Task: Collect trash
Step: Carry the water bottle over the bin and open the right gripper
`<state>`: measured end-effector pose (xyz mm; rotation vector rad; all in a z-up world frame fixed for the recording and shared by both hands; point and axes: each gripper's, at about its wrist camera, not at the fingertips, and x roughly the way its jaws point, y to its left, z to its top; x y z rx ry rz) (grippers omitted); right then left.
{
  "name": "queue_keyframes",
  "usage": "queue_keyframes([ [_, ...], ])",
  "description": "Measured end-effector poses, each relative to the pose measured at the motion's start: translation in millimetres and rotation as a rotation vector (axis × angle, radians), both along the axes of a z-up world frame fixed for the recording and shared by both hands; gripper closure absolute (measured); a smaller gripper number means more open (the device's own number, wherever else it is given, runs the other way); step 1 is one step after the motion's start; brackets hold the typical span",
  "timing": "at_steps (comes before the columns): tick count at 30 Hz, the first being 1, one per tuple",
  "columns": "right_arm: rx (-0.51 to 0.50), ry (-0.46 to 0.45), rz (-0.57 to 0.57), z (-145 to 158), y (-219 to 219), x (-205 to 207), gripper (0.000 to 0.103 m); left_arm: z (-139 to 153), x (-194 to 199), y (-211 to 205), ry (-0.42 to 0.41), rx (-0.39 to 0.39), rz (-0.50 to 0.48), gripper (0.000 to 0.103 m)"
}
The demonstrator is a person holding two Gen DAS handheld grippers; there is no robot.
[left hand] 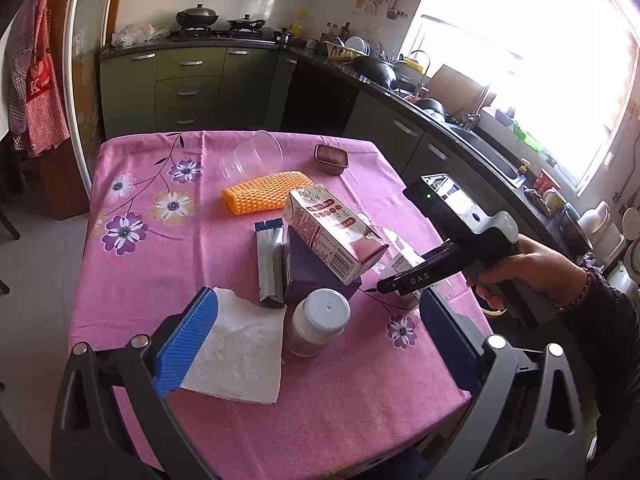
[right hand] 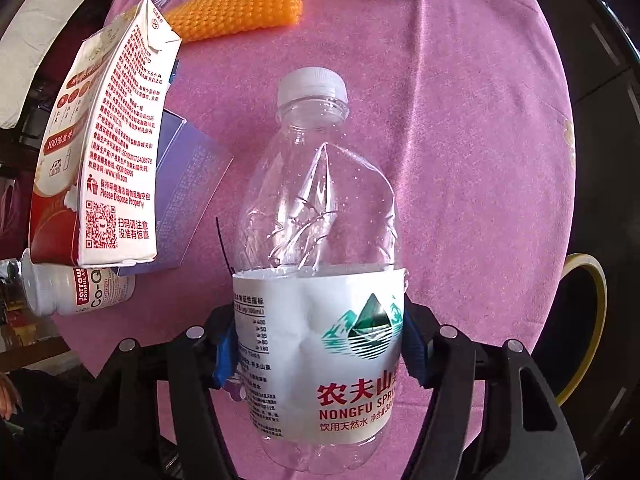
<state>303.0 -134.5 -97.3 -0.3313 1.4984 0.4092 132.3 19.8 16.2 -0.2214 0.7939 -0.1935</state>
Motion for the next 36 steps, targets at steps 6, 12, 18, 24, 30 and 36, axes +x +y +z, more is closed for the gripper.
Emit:
queue_keyframes([
  [6,0.047,-0.003,0.004,3,-13,-16,0.04,-1,1,-2,0.004,0.008,-0.006,0.007],
  [12,0.139,-0.017,-0.015,32,-55,-32,0.04,-1,1,-6,0.006,0.016,-0.011,0.007],
  [18,0.166,-0.085,-0.167,69,-143,-40,0.04,-2,5,-17,0.013,0.025,-0.036,0.007],
  [24,0.096,-0.075,-0.387,60,-255,-25,0.04,-3,8,-33,0.018,0.041,-0.069,0.007],
  [30,0.055,-0.029,-0.531,21,-335,-12,0.04,-4,13,-36,0.032,0.061,-0.065,0.007],
  [36,0.048,0.012,-0.609,-9,-365,7,0.031,-6,20,-35,0.055,0.078,-0.039,0.007],
])
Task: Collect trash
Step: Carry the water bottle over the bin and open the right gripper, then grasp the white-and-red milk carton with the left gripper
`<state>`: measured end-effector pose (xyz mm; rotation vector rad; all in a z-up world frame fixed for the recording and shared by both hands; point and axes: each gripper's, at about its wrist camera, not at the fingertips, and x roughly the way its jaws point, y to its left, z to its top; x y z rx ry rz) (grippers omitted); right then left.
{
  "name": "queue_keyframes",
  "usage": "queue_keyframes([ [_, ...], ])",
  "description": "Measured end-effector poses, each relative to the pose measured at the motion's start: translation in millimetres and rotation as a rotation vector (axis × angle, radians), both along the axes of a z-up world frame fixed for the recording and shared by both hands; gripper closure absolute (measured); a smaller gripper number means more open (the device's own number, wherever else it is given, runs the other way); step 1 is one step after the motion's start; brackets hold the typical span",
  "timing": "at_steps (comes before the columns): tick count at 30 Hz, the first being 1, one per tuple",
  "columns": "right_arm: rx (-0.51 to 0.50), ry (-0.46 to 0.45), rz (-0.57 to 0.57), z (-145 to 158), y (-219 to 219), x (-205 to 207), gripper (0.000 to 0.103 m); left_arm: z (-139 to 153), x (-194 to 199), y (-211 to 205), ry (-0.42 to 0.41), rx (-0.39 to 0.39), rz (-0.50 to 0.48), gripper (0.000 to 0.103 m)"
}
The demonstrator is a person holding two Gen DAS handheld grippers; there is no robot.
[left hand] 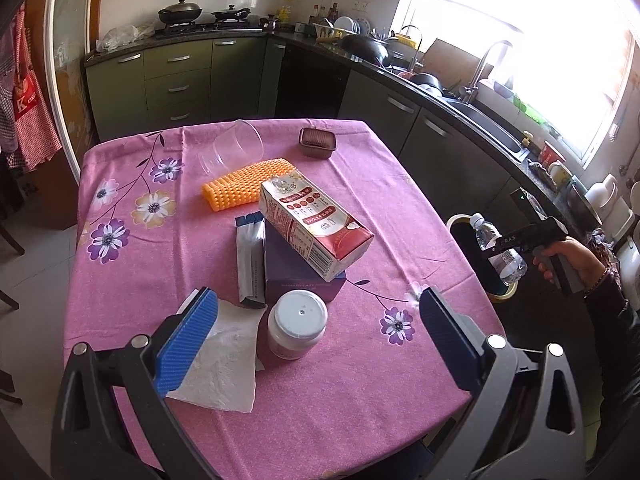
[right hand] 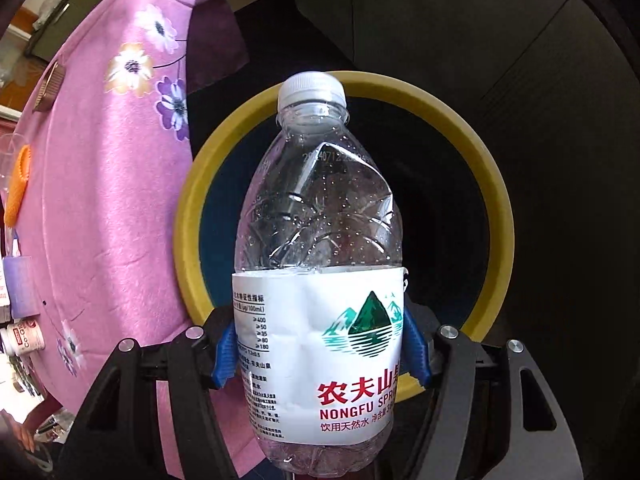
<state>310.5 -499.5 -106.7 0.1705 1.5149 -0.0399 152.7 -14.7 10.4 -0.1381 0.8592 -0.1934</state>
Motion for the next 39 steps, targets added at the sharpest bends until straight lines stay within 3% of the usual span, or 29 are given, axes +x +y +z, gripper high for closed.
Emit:
queue_keyframes([
  [2,-0.006,-0.023,-0.017,0,-3,2,0.023,-1,2,-1,0.01,0.007,0.003,0.007],
  [11,0.05,-0.136,0.009,35,-1,-28,0.023,-6,20,-17,0.056,0.031,-0.018,0.007],
  [18,0.085,-0.197,0.072,50,22,-56,0.023,-13,54,-36,0.184,0.063,-0.046,0.007],
  [25,0.114,-0.23,0.136,50,43,-69,0.023,-23,93,-42,0.338,0.088,0.059,0.007],
  [32,0.156,-0.249,0.176,43,51,-78,0.023,-44,128,-43,0.48,0.063,0.182,0.007],
  [36,0.171,-0.248,0.177,39,48,-79,0.023,-54,141,-48,0.51,0.094,0.225,0.007],
  [39,0.181,-0.254,0.181,37,48,-79,0.023,-56,147,-48,0.521,0.101,0.239,0.013],
])
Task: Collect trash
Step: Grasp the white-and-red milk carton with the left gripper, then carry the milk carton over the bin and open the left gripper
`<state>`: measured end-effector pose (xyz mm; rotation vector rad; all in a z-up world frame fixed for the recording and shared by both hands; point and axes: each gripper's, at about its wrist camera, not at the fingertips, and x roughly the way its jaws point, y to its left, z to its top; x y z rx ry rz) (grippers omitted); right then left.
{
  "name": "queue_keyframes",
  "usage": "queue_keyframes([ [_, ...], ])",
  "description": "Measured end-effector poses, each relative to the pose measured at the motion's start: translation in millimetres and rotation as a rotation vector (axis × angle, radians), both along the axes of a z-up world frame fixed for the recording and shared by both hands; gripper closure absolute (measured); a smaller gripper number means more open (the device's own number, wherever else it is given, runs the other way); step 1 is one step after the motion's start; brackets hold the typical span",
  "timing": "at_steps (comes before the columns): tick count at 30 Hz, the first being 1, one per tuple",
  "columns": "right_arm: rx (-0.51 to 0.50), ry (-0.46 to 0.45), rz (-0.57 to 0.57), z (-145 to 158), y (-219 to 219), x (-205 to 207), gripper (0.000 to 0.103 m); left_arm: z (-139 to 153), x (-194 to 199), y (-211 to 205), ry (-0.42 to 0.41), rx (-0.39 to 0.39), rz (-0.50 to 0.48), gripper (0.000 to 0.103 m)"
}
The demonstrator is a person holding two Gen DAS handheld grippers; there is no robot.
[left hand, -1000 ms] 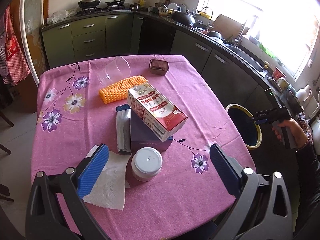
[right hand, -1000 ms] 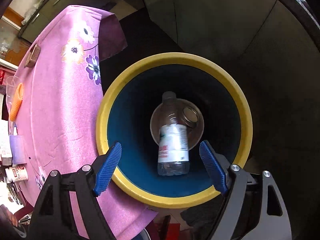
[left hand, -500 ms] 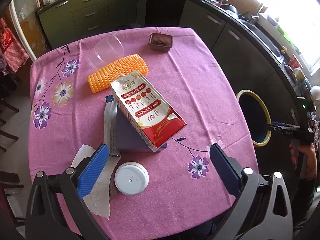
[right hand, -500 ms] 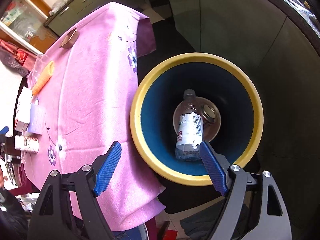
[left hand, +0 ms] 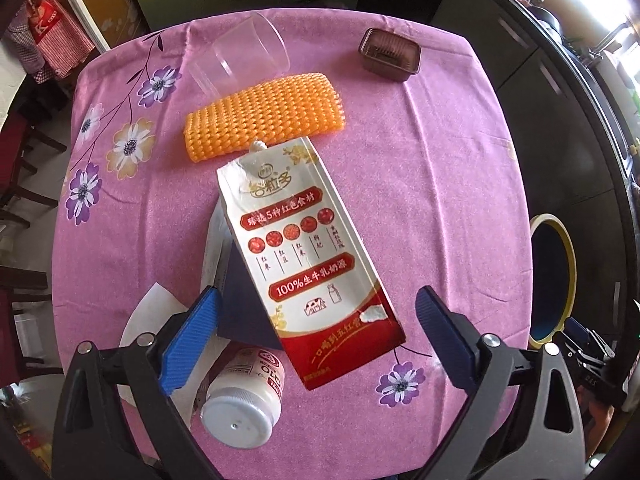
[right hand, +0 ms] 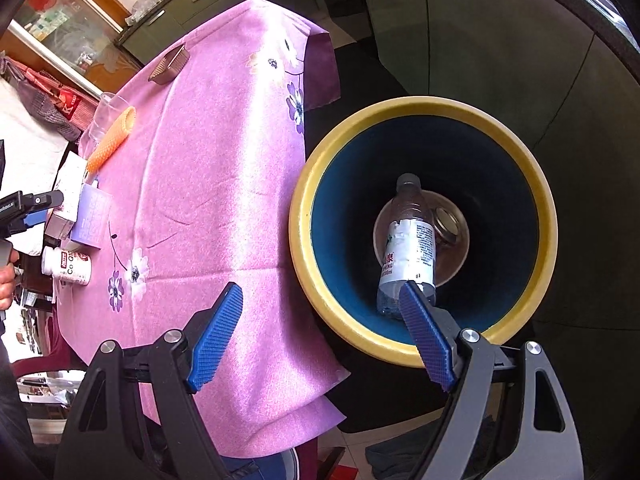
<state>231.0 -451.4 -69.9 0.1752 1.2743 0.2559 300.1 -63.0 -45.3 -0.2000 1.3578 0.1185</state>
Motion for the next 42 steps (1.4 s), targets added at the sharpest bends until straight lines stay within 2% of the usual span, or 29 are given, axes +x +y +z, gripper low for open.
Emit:
queue_keyframes([
  [2,0.005,-0.001,0.007,0,1,-1,0.023,-1,3,0,0.006,0.006,-0.002,0.023],
  [6,0.007,-0.001,0.022,0,6,-2,0.023,-7,4,3,0.031,0.013,-0.018,0.029],
  [10,0.005,0.0,0.034,0,11,-2,0.023,-11,2,6,0.048,0.014,-0.063,0.043],
  [14,0.001,0.002,0.042,0,15,-3,0.023,-10,-1,9,0.051,0.039,-0.128,0.051],
  [23,-0.008,0.0,0.054,3,23,-5,0.023,4,-4,17,-0.004,0.059,-0.233,0.053],
  [33,-0.009,-0.008,0.063,9,25,-14,0.023,19,-12,17,-0.055,0.072,-0.276,0.054],
  [38,0.022,-0.033,0.05,16,19,-24,0.023,44,-26,4,-0.117,0.054,-0.322,0.054],
  [42,0.054,-0.075,0.024,25,8,-43,0.023,68,-44,-27,-0.178,0.033,-0.416,0.054],
])
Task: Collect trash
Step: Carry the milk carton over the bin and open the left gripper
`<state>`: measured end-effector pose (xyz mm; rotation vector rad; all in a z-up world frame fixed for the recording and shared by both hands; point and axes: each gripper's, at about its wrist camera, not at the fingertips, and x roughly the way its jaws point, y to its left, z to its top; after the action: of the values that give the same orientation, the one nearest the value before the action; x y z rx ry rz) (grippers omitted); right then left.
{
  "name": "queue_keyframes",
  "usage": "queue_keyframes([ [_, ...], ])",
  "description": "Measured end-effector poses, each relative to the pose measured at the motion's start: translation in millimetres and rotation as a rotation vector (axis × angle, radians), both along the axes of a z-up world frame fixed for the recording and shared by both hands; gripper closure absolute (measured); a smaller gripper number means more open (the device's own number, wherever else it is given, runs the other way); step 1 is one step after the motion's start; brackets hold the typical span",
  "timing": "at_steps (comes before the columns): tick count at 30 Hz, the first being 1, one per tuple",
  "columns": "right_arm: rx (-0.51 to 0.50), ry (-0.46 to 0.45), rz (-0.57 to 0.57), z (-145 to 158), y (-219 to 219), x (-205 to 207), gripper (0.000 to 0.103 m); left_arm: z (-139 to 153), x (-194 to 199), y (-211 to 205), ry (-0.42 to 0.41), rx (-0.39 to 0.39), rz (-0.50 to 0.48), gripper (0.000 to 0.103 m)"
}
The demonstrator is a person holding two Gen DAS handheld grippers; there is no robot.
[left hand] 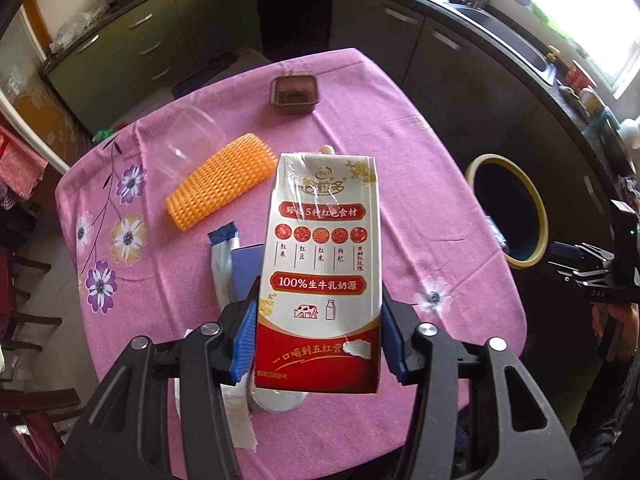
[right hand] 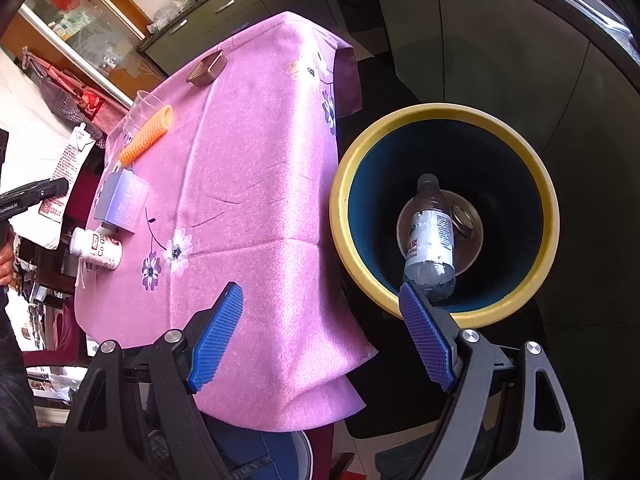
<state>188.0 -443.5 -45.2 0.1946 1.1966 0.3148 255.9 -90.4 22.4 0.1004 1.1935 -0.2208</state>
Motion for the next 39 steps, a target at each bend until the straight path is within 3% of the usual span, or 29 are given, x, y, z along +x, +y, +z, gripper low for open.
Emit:
queue_keyframes([
  [6,0.005,-0.076,-0.052,10,-23,-43,0.023,12,-21,-83,-0.037,-0.044,-0.19,0.053],
  [13,0.054,-0.143,-0.125,15,-53,-98,0.023,-14,-10,-213,0.019,-0.107,-0.422,0.053],
  [20,0.091,-0.143,-0.217,4,-81,-134,0.023,-67,24,-315,0.064,-0.074,-0.503,0.053],
  [25,0.105,-0.11,-0.278,-13,-95,-142,0.023,-106,51,-357,0.116,-0.057,-0.483,0.053],
  [27,0.114,-0.093,-0.294,-19,-100,-143,0.023,-117,59,-367,0.122,-0.066,-0.465,0.046],
  [28,0.118,-0.087,-0.3,-21,-100,-143,0.023,-121,63,-368,0.127,-0.077,-0.455,0.037],
  [31,0.115,-0.079,-0.305,-23,-100,-143,0.023,-118,64,-364,0.123,-0.132,-0.434,0.037],
  [35,0.119,-0.083,-0.289,-21,-95,-142,0.023,-89,46,-328,0.078,-0.208,-0.441,0.036],
  [39,0.123,-0.083,-0.255,-21,-81,-133,0.023,-50,19,-278,-0.026,-0.279,-0.425,0.033],
])
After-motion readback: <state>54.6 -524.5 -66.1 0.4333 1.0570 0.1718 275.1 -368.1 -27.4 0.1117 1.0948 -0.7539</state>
